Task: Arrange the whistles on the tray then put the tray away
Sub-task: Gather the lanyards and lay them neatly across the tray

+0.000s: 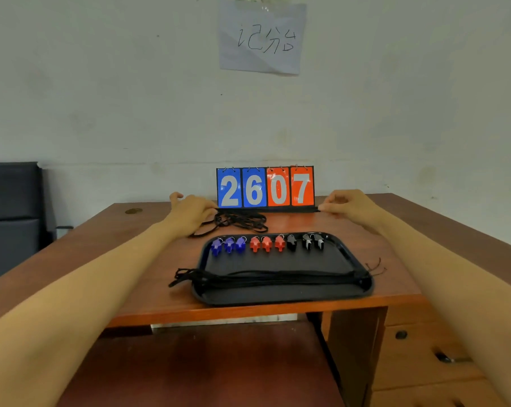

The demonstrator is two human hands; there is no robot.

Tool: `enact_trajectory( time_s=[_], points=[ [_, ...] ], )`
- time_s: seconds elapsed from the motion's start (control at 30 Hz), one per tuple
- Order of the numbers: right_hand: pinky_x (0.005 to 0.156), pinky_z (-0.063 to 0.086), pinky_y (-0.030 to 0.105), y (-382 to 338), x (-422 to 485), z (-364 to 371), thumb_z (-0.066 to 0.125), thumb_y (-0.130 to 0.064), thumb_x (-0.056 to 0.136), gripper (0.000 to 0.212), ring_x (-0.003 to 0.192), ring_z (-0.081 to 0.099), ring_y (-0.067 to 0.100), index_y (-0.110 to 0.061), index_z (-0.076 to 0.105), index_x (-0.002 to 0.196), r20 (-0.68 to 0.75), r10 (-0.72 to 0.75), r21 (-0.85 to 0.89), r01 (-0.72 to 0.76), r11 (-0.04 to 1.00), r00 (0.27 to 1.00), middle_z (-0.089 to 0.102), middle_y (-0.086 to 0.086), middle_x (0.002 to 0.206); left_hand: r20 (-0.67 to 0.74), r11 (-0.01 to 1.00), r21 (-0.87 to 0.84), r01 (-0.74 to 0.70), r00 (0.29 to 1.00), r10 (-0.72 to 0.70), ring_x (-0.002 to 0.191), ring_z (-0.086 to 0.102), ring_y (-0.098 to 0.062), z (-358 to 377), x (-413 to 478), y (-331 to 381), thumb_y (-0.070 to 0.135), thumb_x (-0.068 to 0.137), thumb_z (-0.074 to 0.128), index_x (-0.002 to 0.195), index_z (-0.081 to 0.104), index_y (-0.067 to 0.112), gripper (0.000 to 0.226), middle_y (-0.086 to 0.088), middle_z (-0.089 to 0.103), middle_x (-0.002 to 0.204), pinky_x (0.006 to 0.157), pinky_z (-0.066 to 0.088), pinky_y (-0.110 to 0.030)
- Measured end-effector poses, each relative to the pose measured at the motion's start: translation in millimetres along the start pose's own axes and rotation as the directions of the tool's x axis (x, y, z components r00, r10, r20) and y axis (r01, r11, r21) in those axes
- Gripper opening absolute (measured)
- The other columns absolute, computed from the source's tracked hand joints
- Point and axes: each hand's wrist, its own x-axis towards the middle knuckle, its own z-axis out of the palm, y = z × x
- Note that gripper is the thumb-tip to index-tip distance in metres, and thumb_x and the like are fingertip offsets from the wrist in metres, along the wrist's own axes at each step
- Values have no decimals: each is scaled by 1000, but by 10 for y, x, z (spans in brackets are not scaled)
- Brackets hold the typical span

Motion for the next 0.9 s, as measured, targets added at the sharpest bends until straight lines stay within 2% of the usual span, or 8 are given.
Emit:
enact_trajectory(
  time_s=[0.1, 0.17, 0.23, 0.4, 0.6, 0.73, 0.9],
  points=[
    [90, 47, 29, 83, -200, -14, 61, -19, 89, 18, 91, 59, 13, -14, 68, 105, -20, 65, -105, -66, 992, 998, 65, -5, 96, 72, 1000, 0, 20, 997, -20, 109, 53, -18, 30, -258, -29, 24, 101, 33, 120, 60, 27, 33, 2, 65, 107, 103, 18, -42],
    [96, 44, 34, 145, -318, -31, 56, -15, 92, 24, 94, 57, 15, -11, 66, 114, -36, 100, -211, -106, 972, 994, 64, 0, 102, 92, 1000, -6, 30, 995, -29, 111, 52, -17, 98, -402, -65, 25, 101, 33, 124, 57, 28, 33, 5, 64, 111, 103, 17, -41],
    [94, 43, 34, 216, -417, -40, 58, -13, 91, 22, 94, 59, 17, -10, 66, 111, -48, 134, -292, -142, 946, 990, 66, 5, 107, 88, 998, -41, 47, 995, -43, 112, 53, -17, 180, -516, -99, 27, 100, 36, 119, 57, 27, 29, 7, 66, 112, 105, 16, -41],
    [90, 45, 32, 364, -592, -21, 69, -17, 83, 10, 97, 61, 19, -14, 68, 93, -79, 161, -426, -179, 887, 984, 68, 6, 104, 70, 988, -110, 105, 993, -98, 105, 53, -15, 301, -696, -21, 33, 94, 48, 96, 62, 30, 14, 9, 64, 94, 107, 16, -40],
    [91, 47, 31, 573, -711, 66, 62, -11, 88, 13, 99, 63, 22, -15, 73, 95, -50, 183, -482, -184, 857, 982, 70, 8, 105, 83, 985, -115, 130, 989, -121, 109, 51, -15, 408, -822, 25, 30, 96, 45, 105, 66, 32, 22, 8, 66, 101, 103, 19, -40],
    [96, 48, 46, 638, -744, 84, 62, -18, 89, 17, 103, 62, 21, -32, 66, 80, -52, 181, -572, -178, 801, 982, 70, 3, 108, 103, 983, -116, 139, 986, -128, 108, 50, -13, 417, -860, 49, 30, 96, 45, 102, 66, 32, 22, 9, 64, 92, 106, 17, -42],
    [95, 48, 46, 635, -766, 107, 54, -20, 93, 18, 108, 59, 21, -24, 70, 100, -28, 157, -678, -135, 722, 987, 66, 0, 116, 154, 989, -74, 127, 981, -114, 101, 50, -13, 417, -872, 71, 28, 94, 47, 95, 70, 30, 23, 5, 67, 100, 105, 18, -44]
  ],
)
